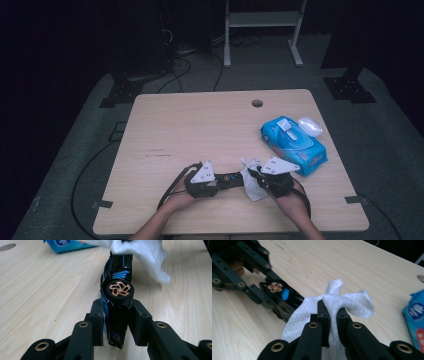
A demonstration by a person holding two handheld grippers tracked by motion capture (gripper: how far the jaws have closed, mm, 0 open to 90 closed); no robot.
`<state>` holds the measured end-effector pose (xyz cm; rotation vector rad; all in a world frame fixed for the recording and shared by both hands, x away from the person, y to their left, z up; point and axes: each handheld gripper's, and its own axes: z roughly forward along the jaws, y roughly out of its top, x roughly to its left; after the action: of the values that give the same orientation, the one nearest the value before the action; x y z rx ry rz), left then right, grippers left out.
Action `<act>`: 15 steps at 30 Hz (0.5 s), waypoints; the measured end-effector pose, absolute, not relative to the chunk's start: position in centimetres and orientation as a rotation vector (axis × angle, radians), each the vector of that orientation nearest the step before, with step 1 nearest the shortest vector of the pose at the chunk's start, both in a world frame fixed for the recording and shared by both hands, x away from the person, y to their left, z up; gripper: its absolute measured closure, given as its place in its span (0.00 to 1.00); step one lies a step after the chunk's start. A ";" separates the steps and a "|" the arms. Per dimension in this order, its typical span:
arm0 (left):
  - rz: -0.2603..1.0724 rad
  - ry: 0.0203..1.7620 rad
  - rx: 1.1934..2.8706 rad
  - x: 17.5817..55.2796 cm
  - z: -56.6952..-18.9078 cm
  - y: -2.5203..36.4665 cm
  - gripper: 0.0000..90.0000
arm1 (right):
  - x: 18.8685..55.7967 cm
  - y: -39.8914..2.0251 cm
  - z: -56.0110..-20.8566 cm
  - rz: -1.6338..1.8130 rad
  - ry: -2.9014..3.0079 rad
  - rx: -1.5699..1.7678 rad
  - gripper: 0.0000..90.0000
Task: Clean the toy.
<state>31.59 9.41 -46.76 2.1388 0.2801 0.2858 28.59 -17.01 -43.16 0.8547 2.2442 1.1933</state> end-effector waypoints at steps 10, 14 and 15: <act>0.286 0.287 2.139 31.7 -46.7 9.7 0.74 | 28.8 -15.5 -43.4 1.266 2.269 0.831 0.95; 0.287 0.291 2.140 31.8 -46.7 10.0 0.74 | 29.3 -17.4 -43.5 1.287 2.245 0.921 0.95; 0.288 0.289 2.140 31.8 -46.7 10.0 0.74 | 29.4 -18.1 -43.6 1.285 2.233 0.946 0.95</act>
<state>31.80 9.96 -46.73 2.1401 0.2889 0.2883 29.37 -18.09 -43.60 0.9460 2.2328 1.2851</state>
